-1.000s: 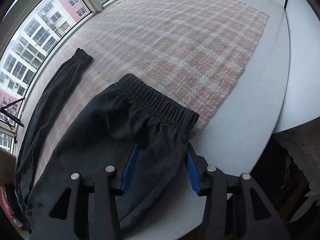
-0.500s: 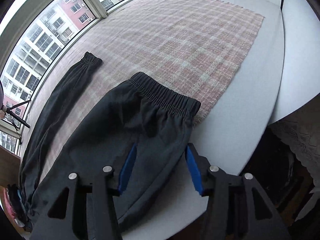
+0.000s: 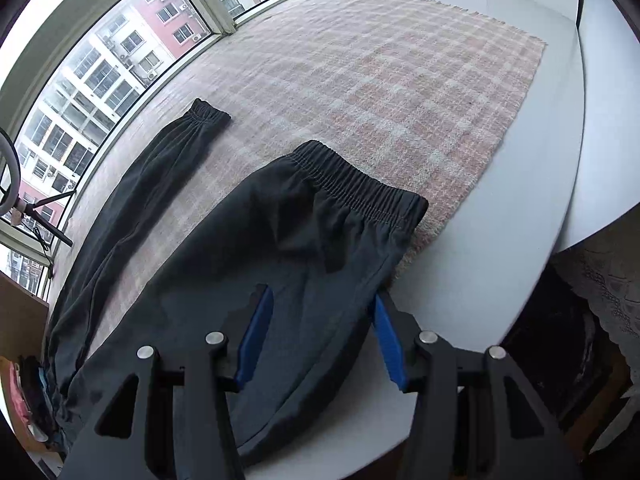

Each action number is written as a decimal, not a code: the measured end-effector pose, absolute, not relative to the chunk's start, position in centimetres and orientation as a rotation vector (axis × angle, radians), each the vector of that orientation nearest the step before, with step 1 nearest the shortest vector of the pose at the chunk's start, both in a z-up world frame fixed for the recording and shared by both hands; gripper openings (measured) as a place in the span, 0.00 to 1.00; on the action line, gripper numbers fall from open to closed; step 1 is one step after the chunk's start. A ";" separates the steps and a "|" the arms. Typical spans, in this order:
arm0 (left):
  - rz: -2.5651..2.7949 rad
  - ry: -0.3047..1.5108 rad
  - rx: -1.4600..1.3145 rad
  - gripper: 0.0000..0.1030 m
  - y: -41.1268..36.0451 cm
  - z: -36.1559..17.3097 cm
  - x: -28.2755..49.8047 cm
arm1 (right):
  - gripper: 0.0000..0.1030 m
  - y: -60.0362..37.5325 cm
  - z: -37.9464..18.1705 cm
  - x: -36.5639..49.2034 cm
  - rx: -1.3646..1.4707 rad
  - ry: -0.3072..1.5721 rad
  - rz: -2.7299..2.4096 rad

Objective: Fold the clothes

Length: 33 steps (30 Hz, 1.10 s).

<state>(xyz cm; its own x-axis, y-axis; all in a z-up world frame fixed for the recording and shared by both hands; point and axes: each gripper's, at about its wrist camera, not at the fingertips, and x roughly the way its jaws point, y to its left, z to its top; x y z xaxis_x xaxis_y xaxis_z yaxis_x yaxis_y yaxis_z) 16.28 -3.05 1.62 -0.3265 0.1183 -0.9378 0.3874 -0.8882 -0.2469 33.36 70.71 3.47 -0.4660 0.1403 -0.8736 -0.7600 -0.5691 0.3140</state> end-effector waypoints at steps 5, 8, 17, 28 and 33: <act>-2.347 0.648 1.665 0.24 -2.9 2.5 17.1 | 0.48 72.0 3.7 34.8 -1.077 1.058 2.066; -2.360 0.624 1.660 0.24 -2.7 3.4 17.3 | 0.48 72.5 3.2 35.2 -1.085 1.085 2.052; -2.372 0.644 1.645 0.21 -3.4 5.2 15.9 | 0.04 71.0 1.6 33.2 -1.201 1.064 2.070; -2.434 0.783 1.497 0.13 -6.6 10.7 13.6 | 0.02 71.3 10.9 30.5 -0.838 1.242 2.162; -2.500 0.694 1.460 0.12 -6.5 12.9 9.0 | 0.02 71.0 14.7 23.3 -0.824 1.153 2.229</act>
